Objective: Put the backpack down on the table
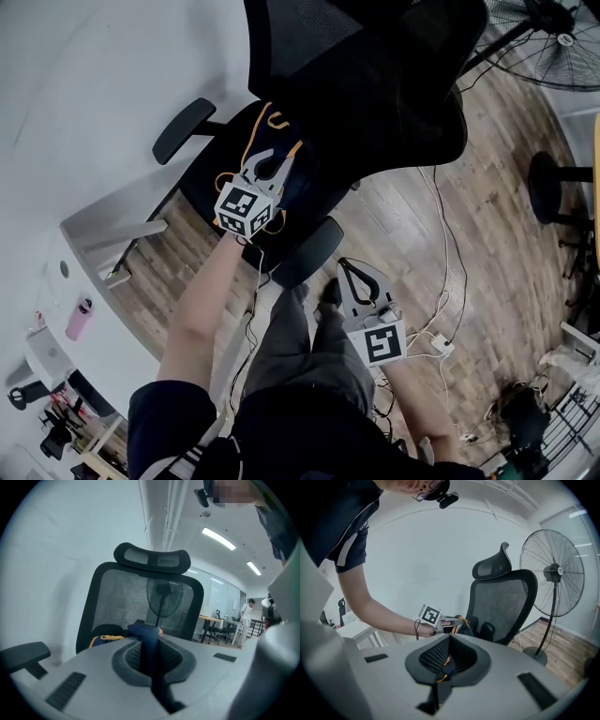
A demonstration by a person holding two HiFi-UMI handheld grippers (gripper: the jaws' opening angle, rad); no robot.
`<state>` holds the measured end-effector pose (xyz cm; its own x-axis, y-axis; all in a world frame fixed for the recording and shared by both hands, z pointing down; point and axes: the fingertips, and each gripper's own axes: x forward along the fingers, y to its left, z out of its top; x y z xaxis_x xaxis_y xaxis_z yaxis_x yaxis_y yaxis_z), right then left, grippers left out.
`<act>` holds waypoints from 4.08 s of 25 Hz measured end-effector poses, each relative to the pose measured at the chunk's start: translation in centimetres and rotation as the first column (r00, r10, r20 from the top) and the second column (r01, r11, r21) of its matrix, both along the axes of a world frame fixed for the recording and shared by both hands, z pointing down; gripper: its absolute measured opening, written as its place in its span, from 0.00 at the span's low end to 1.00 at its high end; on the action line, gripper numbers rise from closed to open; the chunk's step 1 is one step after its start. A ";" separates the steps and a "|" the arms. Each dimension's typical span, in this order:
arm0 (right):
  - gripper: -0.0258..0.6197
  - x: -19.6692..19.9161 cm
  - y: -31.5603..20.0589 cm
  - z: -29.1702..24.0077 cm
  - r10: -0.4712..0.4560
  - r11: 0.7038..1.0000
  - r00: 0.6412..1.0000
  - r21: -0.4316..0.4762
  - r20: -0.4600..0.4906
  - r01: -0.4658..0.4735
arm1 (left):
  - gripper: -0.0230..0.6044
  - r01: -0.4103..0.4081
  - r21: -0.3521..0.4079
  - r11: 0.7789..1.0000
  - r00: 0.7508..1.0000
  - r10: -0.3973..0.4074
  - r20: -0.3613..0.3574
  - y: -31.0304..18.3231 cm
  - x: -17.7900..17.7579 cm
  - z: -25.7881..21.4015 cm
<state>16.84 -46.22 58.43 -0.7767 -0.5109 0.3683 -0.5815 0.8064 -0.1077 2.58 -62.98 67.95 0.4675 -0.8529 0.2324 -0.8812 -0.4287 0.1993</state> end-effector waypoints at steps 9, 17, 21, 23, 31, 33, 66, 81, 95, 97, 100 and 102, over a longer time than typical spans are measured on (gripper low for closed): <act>0.04 1.7 -0.1 -2.1 0.002 1.000 1.000 0.008 0.013 -0.002 | 0.04 0.078 0.032 0.996 0.996 -0.079 0.037 2.3 -0.9 -4.7; 0.04 1.3 0.9 -3.9 -0.037 0.999 0.999 0.039 0.018 0.037 | 0.04 0.172 0.055 0.984 0.982 -0.176 0.072 5.3 -3.3 -7.2; 0.04 0.9 1.3 -5.2 -0.058 0.997 0.998 0.058 0.028 0.056 | 0.04 0.218 0.057 0.974 0.972 -0.222 0.080 6.5 -4.7 -8.2; 0.04 0.9 1.4 -5.6 -0.064 0.996 0.998 0.062 0.028 0.062 | 0.04 0.245 0.055 0.968 0.966 -0.248 0.078 7.1 -5.2 -8.5; 0.04 0.8 2.2 -7.4 -0.084 0.994 0.996 0.078 0.026 0.082 | 0.04 0.296 0.075 0.952 0.951 -0.302 0.071 8.6 -6.6 -11.4; 0.04 0.7 2.3 -8.0 -0.094 0.991 0.995 0.092 0.025 0.092 | 0.04 0.303 0.090 0.949 0.948 -0.309 0.077 9.1 -6.7 -12.6; 0.04 0.8 10.0 -17.4 -0.408 0.897 0.906 0.233 0.114 0.375 | 0.04 0.601 0.204 0.773 0.775 -0.626 0.085 26.9 -7.9 -31.0; 0.04 -8.1 18.6 -19.1 -0.611 0.777 0.790 0.238 0.060 0.583 | 0.04 0.687 0.266 0.676 0.688 -0.723 0.060 42.0 -10.3 -39.5; 0.04 -18.1 31.1 -22.4 -0.770 0.618 0.636 0.323 0.061 0.717 | 0.04 0.769 0.299 0.565 0.583 -0.812 0.032 60.5 -14.3 -47.2; 0.04 -19.0 32.2 -22.4 -0.782 0.601 0.622 0.328 0.049 0.729 | 0.04 0.772 0.334 0.541 0.566 -0.824 0.028 62.8 -14.3 -49.2; 0.04 -20.4 34.0 -22.0 -0.797 0.579 0.603 0.329 0.034 0.746 | 0.04 0.774 0.389 0.499 0.530 -0.847 0.034 66.6 -14.9 -52.1; 0.04 -21.2 35.1 -21.9 -0.807 0.564 0.590 0.332 0.028 0.756 | 0.04 0.780 0.408 0.475 0.501 -0.864 0.047 69.1 -15.6 -53.1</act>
<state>-4.35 -11.11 36.54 -0.9490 0.2740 0.1558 0.2968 0.9431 0.1497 -12.98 6.16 14.89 -0.5179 -0.8478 -0.1141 -0.8507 0.5244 -0.0351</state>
